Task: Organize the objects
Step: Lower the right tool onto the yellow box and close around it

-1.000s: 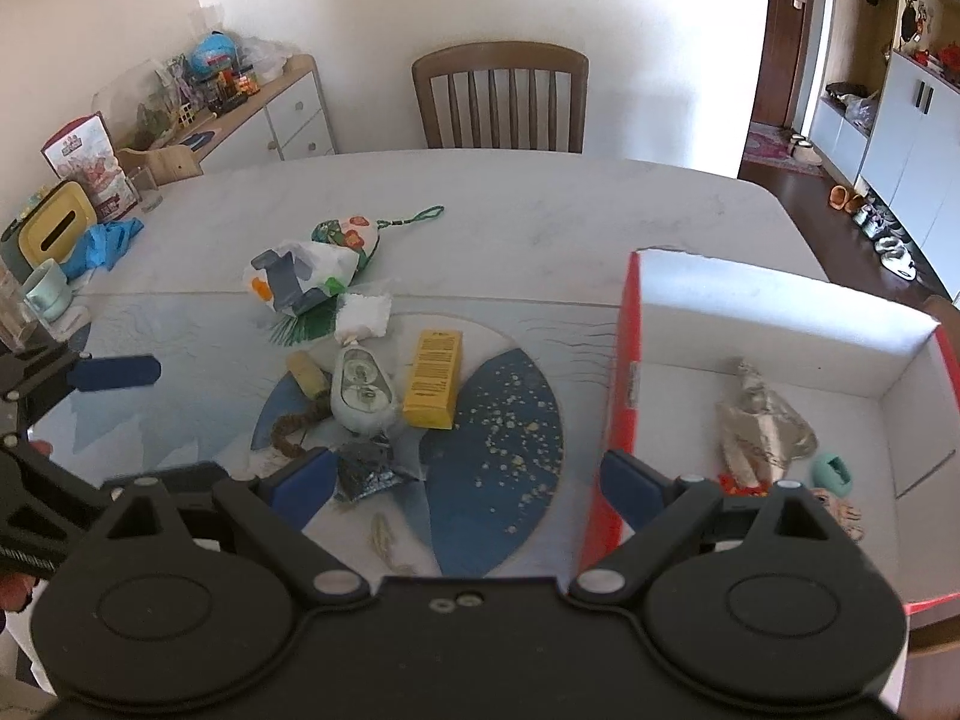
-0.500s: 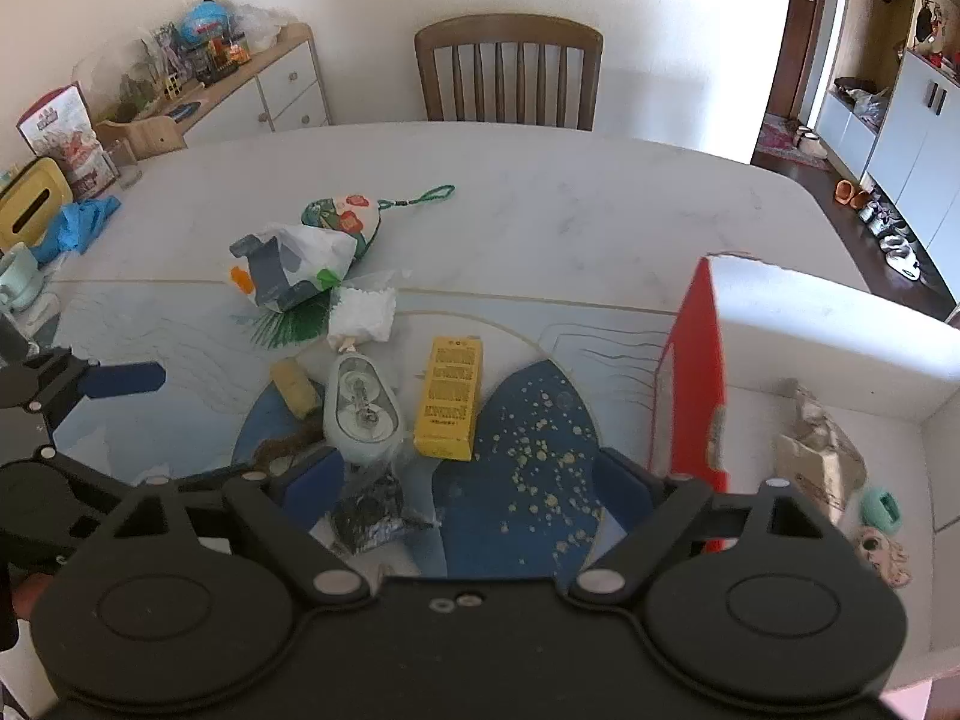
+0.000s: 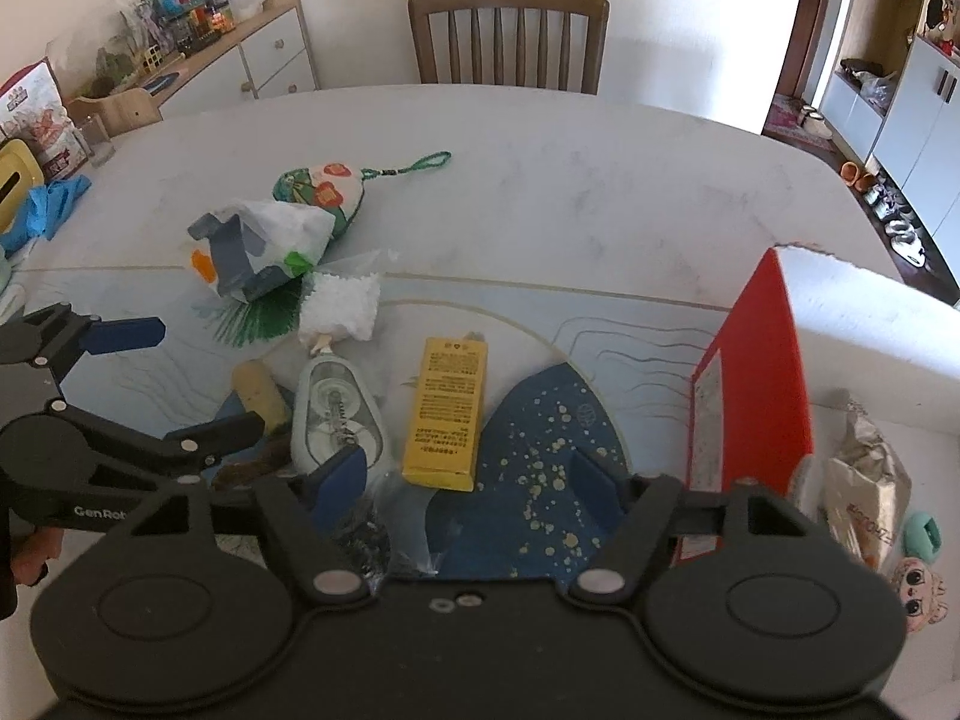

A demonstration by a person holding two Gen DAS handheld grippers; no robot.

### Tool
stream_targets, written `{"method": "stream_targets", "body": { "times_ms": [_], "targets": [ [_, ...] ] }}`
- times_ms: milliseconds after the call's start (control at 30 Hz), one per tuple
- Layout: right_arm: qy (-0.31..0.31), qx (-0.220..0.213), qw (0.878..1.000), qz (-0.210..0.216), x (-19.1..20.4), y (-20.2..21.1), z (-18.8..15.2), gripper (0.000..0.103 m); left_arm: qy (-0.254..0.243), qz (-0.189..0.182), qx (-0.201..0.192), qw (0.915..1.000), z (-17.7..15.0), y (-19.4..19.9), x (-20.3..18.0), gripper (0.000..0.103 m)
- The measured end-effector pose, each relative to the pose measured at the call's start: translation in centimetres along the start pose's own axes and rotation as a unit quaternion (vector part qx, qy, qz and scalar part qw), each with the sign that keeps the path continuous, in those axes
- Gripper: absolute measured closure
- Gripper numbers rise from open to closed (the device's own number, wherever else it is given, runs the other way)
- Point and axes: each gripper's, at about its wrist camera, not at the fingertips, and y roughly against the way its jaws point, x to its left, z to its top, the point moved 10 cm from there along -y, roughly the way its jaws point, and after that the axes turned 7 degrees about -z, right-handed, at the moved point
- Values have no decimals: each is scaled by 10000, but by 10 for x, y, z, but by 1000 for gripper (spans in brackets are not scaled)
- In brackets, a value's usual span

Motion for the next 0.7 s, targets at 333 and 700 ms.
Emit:
{"method": "stream_targets", "body": {
  "times_ms": [333, 700],
  "targets": [
    [-79, 141, 9998, -98, 0, -28, 5, 38, -122, -85, 30, 9999, -2, -16, 1, 1],
    [-284, 167, 9994, 40, 2, -43, 14, 45, -238, -138, -24, 9996, -6, -22, -5, 23]
  ]
}}
